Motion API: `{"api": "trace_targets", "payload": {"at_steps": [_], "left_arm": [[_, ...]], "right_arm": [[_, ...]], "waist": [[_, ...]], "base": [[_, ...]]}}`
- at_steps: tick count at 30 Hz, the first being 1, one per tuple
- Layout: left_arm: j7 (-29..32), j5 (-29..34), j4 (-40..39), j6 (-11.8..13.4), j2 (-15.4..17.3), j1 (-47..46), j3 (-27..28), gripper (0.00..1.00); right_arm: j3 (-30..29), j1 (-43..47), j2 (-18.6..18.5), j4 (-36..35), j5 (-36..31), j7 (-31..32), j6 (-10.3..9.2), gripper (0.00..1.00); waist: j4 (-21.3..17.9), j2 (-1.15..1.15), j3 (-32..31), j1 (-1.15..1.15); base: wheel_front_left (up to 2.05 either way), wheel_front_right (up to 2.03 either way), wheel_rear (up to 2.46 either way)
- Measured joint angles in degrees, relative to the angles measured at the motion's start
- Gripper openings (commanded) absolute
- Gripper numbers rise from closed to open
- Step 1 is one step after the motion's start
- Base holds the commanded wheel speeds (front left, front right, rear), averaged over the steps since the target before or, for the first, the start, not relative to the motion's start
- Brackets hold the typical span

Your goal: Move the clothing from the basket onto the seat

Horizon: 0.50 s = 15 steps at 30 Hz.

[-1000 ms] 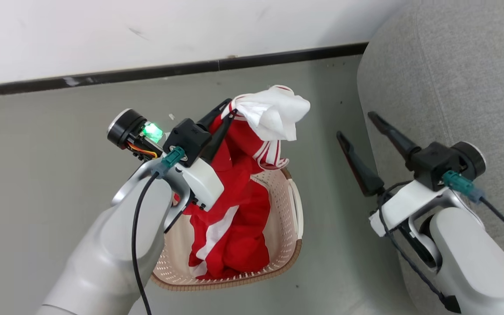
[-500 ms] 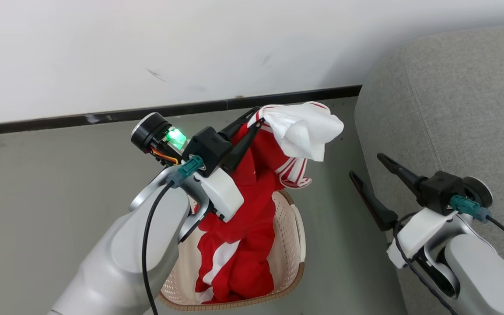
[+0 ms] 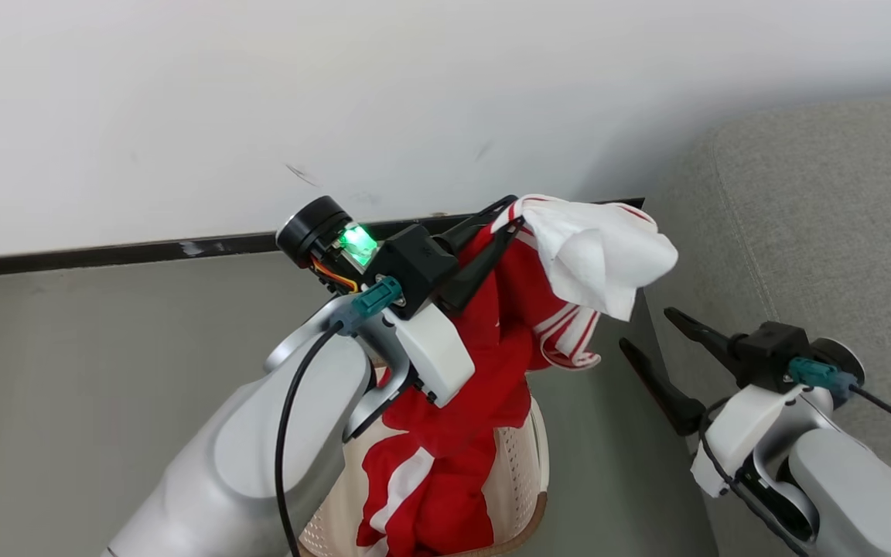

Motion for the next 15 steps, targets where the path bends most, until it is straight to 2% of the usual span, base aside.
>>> {"api": "trace_targets", "payload": {"at_steps": [10,15], "left_arm": [[3.4,-3.0,-5.2,0.0,0.0,0.0,-2.2,0.00],[5.0,-4.4,-6.7,0.0,0.0,0.0,-2.5,0.00]], "right_arm": [[6.2,-1.3,0.2,1.5,6.8,0.0,0.00,1.00],[10.6,-1.5,1.4,1.8,10.6,0.0,0.00,1.00]], "waist": [[1.4,0.00,-2.5,0.00],[2.1,0.00,-3.7,0.00]], "base": [[0.00,0.00,0.00],[0.00,0.00,0.00]]}}
